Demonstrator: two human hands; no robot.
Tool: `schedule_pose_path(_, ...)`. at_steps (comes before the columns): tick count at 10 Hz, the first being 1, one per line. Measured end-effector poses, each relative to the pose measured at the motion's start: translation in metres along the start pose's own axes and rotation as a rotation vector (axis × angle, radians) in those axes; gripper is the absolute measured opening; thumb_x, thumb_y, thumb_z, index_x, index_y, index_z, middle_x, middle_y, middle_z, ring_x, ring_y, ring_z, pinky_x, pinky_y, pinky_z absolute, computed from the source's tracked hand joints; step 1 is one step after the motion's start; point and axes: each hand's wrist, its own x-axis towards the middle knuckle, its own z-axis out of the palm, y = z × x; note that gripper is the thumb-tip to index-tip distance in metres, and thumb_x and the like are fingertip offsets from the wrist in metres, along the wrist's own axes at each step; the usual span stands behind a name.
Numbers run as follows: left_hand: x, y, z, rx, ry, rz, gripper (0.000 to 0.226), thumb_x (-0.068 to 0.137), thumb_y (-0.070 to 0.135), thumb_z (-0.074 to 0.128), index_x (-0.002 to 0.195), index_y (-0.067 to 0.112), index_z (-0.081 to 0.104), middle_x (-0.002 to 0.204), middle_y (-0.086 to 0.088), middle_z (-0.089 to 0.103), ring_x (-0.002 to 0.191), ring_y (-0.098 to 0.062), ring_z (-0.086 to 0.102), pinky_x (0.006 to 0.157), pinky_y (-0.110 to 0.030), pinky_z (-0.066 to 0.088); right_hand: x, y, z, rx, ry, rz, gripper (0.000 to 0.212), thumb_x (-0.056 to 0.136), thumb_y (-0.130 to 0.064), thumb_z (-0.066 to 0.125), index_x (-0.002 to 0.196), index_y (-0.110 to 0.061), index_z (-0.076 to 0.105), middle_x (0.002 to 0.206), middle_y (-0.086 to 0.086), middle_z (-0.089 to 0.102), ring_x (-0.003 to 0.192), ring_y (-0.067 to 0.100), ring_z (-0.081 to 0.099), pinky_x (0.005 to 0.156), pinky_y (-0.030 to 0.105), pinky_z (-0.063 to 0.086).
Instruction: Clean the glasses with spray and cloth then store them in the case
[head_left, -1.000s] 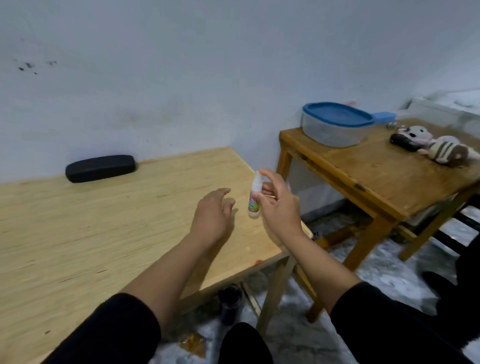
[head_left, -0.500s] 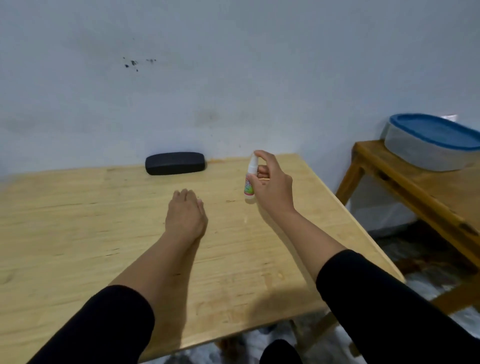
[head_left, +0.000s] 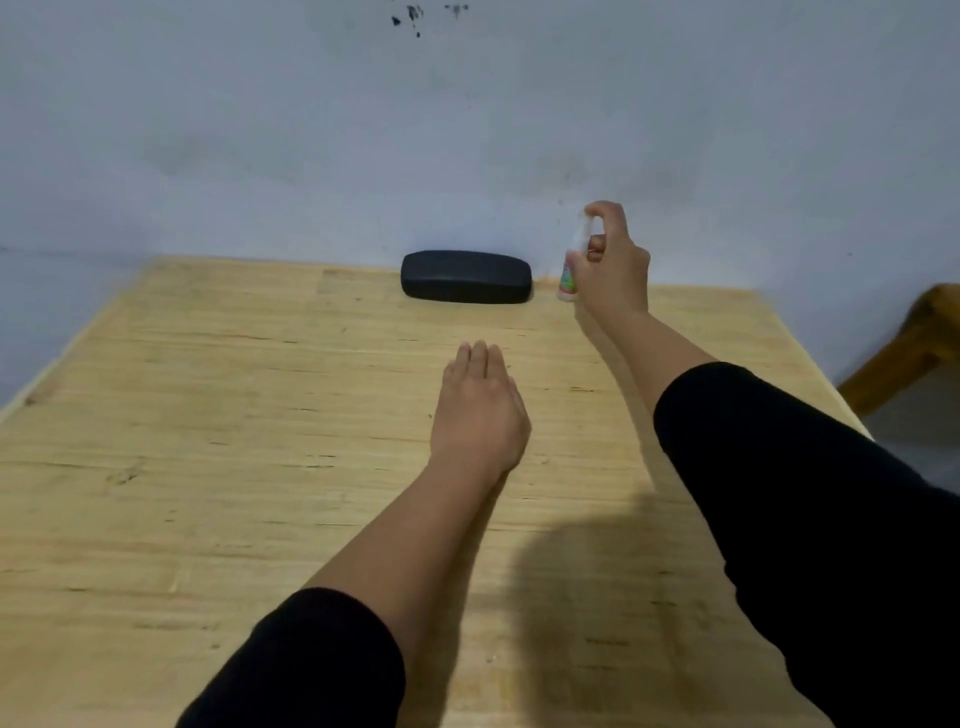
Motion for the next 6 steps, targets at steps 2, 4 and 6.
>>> schedule_pose_path(2, -0.001, 0.000, -0.001, -0.003, 0.000, 0.005, 0.051, 0.099, 0.026, 0.020, 0.146, 0.005, 0.016, 0.155, -0.012, 0.016, 0.144, -0.024, 0.009, 0.117, -0.036, 0.005, 0.014, 0.006, 0.012, -0.008, 0.001, -0.041, 0.036, 0.090, -0.003, 0.048, 0.119, -0.024, 0.045, 0.095, 0.007, 0.056, 0.075, 0.015, 0.056, 0.044, 0.001, 0.040)
schedule_pose_path(4, -0.002, 0.000, -0.001, -0.023, 0.010, 0.009, 0.050, 0.099, 0.024, 0.019, 0.146, 0.005, 0.016, 0.155, -0.013, 0.016, 0.144, -0.024, 0.008, 0.118, -0.035, 0.005, 0.015, 0.012, 0.015, -0.021, -0.001, -0.037, 0.041, 0.091, -0.006, 0.050, 0.124, -0.029, 0.041, 0.102, 0.006, 0.055, 0.090, 0.021, 0.062, 0.054, 0.009, 0.041)
schedule_pose_path(6, -0.002, 0.000, -0.001, -0.127, 0.080, -0.005, 0.049, 0.098, 0.022, 0.026, 0.143, 0.004, 0.024, 0.152, -0.013, 0.025, 0.143, -0.024, 0.015, 0.118, -0.033, 0.008, 0.001, 0.002, -0.003, -0.103, 0.008, -0.029, 0.063, 0.091, -0.012, 0.055, 0.141, -0.033, 0.024, 0.114, 0.008, 0.051, 0.098, 0.012, 0.049, 0.072, 0.013, 0.039)
